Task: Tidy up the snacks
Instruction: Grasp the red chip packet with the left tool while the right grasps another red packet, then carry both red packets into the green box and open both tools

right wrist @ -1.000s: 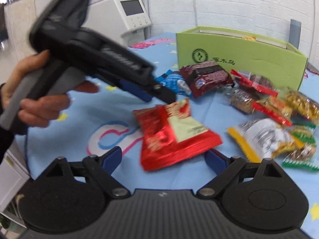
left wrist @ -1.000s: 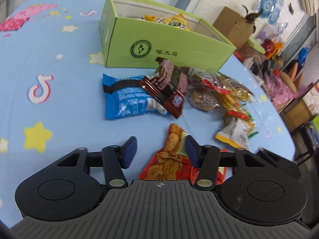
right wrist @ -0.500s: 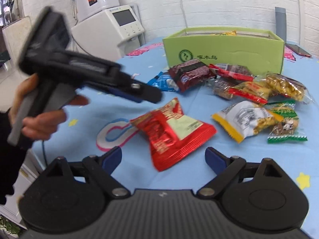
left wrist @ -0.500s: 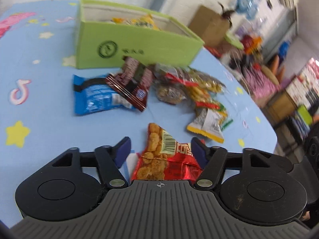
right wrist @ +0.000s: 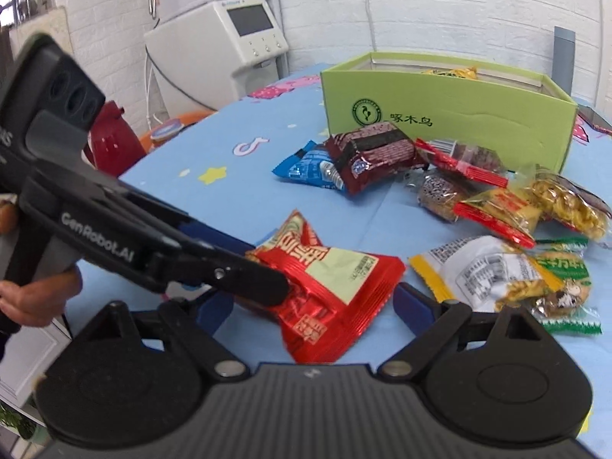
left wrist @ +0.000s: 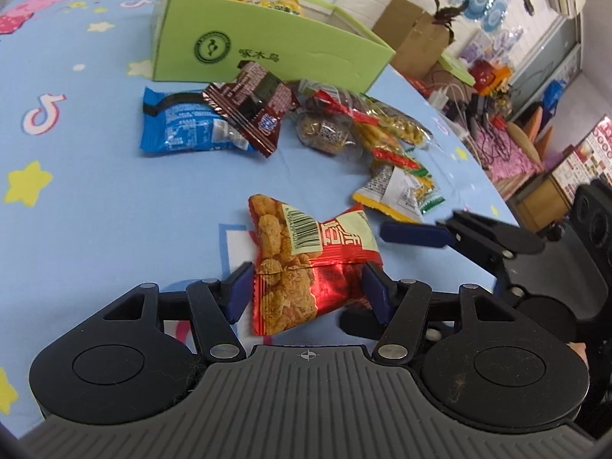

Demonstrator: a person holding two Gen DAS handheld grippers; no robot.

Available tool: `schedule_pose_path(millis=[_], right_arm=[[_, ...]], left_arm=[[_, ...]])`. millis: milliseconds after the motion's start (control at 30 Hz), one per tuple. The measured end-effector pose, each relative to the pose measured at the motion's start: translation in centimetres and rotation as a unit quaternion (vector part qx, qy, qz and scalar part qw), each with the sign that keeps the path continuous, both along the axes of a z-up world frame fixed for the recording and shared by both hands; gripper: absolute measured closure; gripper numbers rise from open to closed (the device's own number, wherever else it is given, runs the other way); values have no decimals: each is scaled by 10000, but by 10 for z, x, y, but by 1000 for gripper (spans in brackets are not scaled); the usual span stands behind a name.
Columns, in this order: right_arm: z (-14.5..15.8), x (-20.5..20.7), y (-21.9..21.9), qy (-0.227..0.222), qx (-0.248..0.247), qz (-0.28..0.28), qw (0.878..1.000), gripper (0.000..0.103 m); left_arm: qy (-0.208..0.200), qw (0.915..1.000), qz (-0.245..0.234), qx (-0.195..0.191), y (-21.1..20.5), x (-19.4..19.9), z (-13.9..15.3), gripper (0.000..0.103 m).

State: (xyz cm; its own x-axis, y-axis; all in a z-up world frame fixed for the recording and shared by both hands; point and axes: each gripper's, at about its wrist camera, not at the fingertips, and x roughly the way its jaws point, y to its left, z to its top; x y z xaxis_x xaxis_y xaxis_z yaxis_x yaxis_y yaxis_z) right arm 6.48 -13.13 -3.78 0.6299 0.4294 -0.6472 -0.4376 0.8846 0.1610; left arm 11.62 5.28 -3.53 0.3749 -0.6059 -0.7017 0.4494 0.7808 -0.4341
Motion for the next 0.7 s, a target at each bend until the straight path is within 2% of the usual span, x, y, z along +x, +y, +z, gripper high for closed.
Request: schedule_pose_path(millis=[67, 133, 300, 400, 467, 500, 567, 700], right_arm=[[1, -9, -7, 15, 174, -75, 9998, 10], [-2, -13, -9, 39, 236, -149, 9996, 13], [-10, -8, -9, 136, 545, -394, 9976, 15], [-13, -4, 0, 14, 437, -405, 9982, 16], [-13, -3, 7, -95, 240, -393, 9989, 29], [-11, -3, 7, -61, 285, -339, 9990, 41], [-9, -3, 6, 5, 303, -284, 9991, 45], [3, 0, 7, -140, 200, -240, 9994, 46]], left_arm=[[-140, 9999, 40, -61, 5, 1, 4, 52], [-104, 9999, 109, -59, 7, 8, 4, 52], [161, 9995, -91, -272, 5, 20, -3, 58], [163, 9992, -114, -349, 5, 18, -8, 62], [204, 9991, -2, -381, 9, 17, -8, 70], [272, 9987, 50, -436, 12, 16, -8, 73], [372, 9978, 161, -531, 17, 16, -6, 76], [253, 9973, 290, -626, 18, 20, 10, 76]])
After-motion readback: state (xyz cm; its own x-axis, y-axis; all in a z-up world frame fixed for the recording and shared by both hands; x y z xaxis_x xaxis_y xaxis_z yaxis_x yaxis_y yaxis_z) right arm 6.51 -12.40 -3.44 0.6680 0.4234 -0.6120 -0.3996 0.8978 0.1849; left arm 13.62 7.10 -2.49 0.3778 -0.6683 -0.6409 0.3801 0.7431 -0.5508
